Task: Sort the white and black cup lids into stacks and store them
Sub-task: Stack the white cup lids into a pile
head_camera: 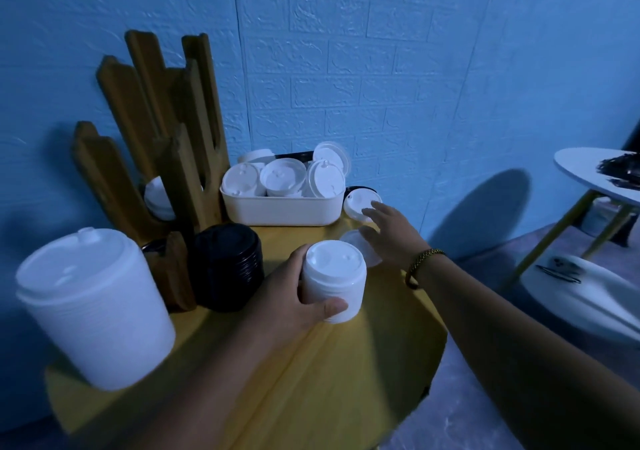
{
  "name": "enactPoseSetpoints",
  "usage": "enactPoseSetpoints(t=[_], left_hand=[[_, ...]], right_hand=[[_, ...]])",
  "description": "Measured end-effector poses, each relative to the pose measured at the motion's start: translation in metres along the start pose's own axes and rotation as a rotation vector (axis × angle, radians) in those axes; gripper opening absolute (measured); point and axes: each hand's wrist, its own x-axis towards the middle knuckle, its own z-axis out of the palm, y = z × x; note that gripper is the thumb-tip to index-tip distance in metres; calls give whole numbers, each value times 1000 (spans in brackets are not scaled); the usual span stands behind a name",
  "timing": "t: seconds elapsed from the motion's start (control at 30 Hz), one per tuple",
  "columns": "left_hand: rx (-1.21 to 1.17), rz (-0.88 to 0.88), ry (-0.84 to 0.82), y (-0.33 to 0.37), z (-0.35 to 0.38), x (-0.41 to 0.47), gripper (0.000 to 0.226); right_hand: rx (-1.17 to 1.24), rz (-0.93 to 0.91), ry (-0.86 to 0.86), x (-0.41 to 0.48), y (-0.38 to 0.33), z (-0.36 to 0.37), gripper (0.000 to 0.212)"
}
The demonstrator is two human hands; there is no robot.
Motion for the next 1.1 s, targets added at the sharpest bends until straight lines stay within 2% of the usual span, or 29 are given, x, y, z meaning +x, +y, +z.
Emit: enactPoseSetpoints(t=[0.27,0.4,0.5,0.57,0.67,0.73,0.87,1.0,1.03,1.1], left_hand=[[-47,-33,81,-11,8,-6,90],[-71,-27,109,-11,8,-5,92],[-88,-7,111,-10,8,-5,94],[-98,-1,102,-11,8,-4,97],[-100,-6,85,-12,7,-5,100],[-113,-15,77,-11,6,-6,99],[-117,-11,74,-9,6,-8,96],[-111,-2,65,-10,5,-7,96],[-110,0,64,-10,4,-7,96],[-109,3,66,-9,5,-6,97]], right_hand=[[-42,25,-30,69,-2,-12,49],[-88,77,-142,89,-1,-9,48],[-51,142,-234,93,-4,-9,34],[-68,123,-263,84,-5,-15,41],[-113,49,-201,74,10,-14,73],[-136,64,-202,68,14,-13,85],[-95,43,-160,68,20,-11,80],[-26,-10,-165,65,22,-11,87],[-7,-18,-186,65,23,-10,84],[24,-28,-212,61,22,-11,64]])
